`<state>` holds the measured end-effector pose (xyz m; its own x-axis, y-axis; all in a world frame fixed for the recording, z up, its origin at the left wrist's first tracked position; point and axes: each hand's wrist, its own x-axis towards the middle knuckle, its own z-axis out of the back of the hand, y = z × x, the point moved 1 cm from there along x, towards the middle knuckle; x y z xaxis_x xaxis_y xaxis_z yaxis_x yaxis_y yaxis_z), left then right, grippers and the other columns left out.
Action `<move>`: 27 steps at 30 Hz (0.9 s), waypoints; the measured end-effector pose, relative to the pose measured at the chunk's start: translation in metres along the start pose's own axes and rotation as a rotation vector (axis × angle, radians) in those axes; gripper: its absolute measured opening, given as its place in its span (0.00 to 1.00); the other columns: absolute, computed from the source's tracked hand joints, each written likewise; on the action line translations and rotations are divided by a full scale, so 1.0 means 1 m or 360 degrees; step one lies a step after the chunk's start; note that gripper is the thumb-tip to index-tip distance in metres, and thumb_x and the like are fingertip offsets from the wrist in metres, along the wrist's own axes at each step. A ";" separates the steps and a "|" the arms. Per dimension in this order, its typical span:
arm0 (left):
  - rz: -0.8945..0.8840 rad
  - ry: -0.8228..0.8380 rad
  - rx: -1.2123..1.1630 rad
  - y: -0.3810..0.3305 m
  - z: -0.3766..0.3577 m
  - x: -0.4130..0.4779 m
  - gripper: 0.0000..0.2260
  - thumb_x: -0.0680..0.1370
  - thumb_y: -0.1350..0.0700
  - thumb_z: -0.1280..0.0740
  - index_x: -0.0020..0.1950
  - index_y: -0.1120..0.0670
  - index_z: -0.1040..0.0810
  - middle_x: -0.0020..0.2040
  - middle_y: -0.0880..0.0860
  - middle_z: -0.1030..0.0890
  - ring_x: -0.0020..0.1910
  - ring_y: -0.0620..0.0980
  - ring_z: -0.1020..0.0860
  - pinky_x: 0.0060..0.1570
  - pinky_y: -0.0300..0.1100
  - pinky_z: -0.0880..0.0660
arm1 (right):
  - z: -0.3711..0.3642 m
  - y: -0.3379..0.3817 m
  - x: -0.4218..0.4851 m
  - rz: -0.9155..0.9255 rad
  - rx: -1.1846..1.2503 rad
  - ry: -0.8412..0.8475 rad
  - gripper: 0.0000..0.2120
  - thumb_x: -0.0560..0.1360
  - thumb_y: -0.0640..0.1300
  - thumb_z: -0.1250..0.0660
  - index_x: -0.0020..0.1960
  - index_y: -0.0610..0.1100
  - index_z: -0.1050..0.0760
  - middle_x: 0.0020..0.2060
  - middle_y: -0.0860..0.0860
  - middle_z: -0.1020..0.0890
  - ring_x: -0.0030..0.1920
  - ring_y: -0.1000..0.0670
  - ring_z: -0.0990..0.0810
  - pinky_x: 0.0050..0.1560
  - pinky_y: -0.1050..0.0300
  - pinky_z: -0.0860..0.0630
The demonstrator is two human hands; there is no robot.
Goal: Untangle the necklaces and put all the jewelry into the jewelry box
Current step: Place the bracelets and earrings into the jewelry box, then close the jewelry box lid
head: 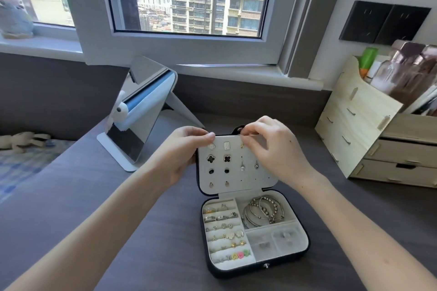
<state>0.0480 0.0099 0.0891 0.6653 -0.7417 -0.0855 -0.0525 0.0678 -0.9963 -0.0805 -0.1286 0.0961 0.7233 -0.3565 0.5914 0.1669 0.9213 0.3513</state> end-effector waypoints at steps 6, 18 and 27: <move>-0.0031 -0.0053 -0.0023 0.001 -0.001 0.000 0.02 0.76 0.60 0.32 0.48 0.58 0.23 0.43 0.56 0.20 0.43 0.52 0.22 0.49 0.47 0.26 | 0.008 0.010 0.010 -0.0025 -0.0285 -0.0112 0.05 0.71 0.43 0.31 0.39 0.50 0.17 0.38 0.53 0.24 0.44 0.49 0.28 0.46 0.53 0.39; -0.0169 -0.0105 0.0095 0.002 -0.001 -0.001 0.01 0.75 0.60 0.31 0.45 0.56 0.22 0.43 0.56 0.19 0.44 0.52 0.22 0.47 0.46 0.27 | 0.012 0.014 0.013 -0.0574 0.0188 0.0005 0.08 0.67 0.48 0.25 0.34 0.55 0.24 0.33 0.60 0.21 0.43 0.53 0.22 0.57 0.45 0.29; -0.0682 0.0005 0.0358 0.001 -0.008 -0.007 0.04 0.76 0.61 0.33 0.47 0.52 0.23 0.45 0.54 0.18 0.48 0.50 0.19 0.50 0.46 0.21 | 0.027 0.007 0.004 -0.0091 0.0257 -0.0027 0.11 0.67 0.33 0.27 0.40 0.48 0.16 0.38 0.57 0.20 0.45 0.50 0.23 0.46 0.52 0.24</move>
<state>0.0379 0.0098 0.0883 0.5895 -0.7365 0.3318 0.3883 -0.1018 -0.9159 -0.0948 -0.1276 0.1205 0.7042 -0.4113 0.5788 0.0967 0.8631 0.4957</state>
